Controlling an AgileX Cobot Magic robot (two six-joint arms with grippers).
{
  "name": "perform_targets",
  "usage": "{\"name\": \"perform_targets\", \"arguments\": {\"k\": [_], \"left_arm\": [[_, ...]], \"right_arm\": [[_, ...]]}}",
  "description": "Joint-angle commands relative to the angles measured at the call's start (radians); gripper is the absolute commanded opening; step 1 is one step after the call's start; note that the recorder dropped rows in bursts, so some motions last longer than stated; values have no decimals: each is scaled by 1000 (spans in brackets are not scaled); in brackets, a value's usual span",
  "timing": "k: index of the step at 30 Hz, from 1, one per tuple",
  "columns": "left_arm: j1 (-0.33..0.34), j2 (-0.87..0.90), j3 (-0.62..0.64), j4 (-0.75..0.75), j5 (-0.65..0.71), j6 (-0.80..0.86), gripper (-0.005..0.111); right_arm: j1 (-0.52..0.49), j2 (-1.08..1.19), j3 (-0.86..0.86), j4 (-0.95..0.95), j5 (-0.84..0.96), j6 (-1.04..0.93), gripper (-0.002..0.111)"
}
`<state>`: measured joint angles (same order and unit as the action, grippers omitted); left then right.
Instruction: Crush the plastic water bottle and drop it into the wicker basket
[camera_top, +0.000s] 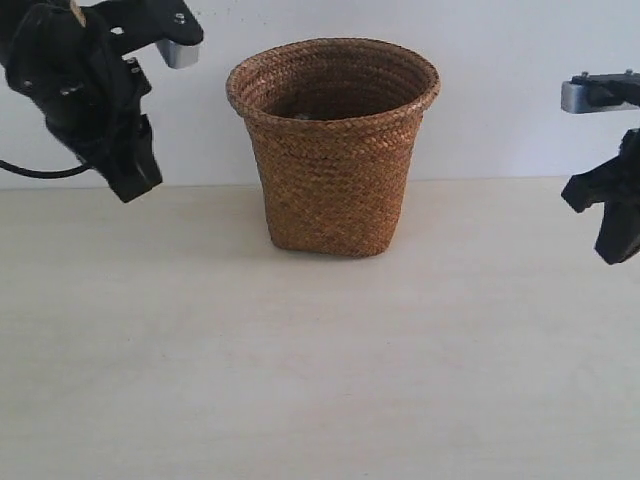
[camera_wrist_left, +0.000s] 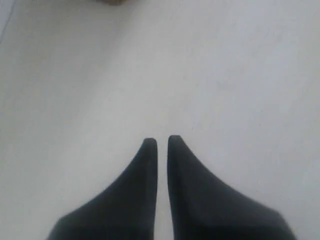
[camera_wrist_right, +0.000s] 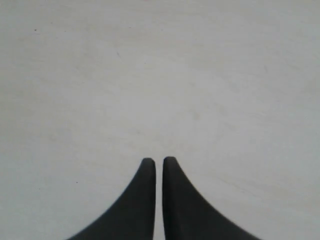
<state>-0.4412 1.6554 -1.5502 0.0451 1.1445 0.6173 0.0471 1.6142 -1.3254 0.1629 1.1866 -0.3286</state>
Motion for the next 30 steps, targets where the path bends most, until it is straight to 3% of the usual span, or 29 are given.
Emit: {"name": "perform_targets", "arguments": {"k": [1, 8, 15, 30], "left_arm": [[2, -76, 52, 68, 73, -178, 4], [2, -224, 231, 68, 24, -282, 4], [2, -467, 483, 64, -228, -463, 4], [2, -1029, 916, 41, -525, -631, 4]], "right_arm": [[-7, -87, -11, -63, -6, 86, 0], [-7, -280, 133, -120, -155, 118, 0], [-7, -549, 351, -123, -417, 118, 0], [-7, -1127, 753, -114, -733, 173, 0]]}}
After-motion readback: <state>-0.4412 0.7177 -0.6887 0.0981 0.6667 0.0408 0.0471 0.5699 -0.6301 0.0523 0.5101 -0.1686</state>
